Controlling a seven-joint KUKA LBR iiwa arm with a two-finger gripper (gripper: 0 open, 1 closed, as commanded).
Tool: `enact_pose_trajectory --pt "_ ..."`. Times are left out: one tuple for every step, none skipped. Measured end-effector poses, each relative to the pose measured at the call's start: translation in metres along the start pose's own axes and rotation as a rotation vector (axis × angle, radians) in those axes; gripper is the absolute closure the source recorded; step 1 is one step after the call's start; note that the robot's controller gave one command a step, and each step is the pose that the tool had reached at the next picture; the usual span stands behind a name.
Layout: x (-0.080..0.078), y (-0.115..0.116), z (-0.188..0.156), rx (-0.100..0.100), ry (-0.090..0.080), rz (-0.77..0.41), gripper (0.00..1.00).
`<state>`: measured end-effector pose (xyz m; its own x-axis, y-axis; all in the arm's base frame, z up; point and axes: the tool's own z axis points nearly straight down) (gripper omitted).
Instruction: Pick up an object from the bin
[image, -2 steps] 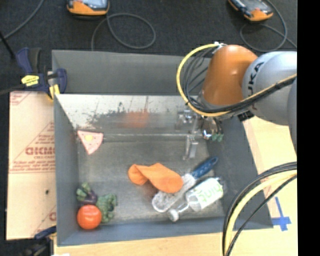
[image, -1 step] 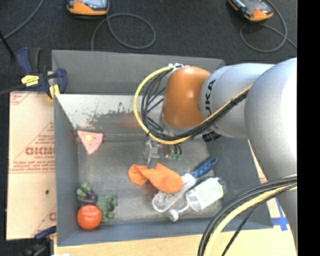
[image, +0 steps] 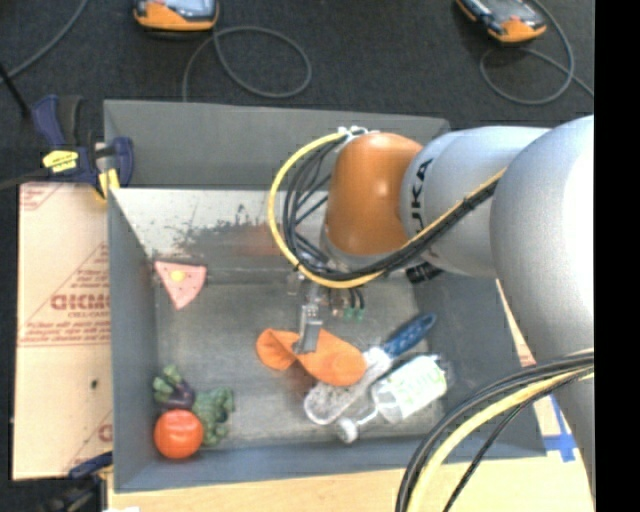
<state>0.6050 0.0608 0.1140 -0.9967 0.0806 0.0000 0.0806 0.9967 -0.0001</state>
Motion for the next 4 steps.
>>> enact_pose_trajectory --pt "0.0 0.0 0.0 0.0 0.0 0.0 0.0" --pt "0.023 -0.011 0.008 -0.002 -0.003 0.046 0.0" --pt "0.036 -0.006 0.015 0.0 0.0 0.149 0.0" --pt "0.018 -0.022 0.038 -0.001 -0.007 0.145 1.0"
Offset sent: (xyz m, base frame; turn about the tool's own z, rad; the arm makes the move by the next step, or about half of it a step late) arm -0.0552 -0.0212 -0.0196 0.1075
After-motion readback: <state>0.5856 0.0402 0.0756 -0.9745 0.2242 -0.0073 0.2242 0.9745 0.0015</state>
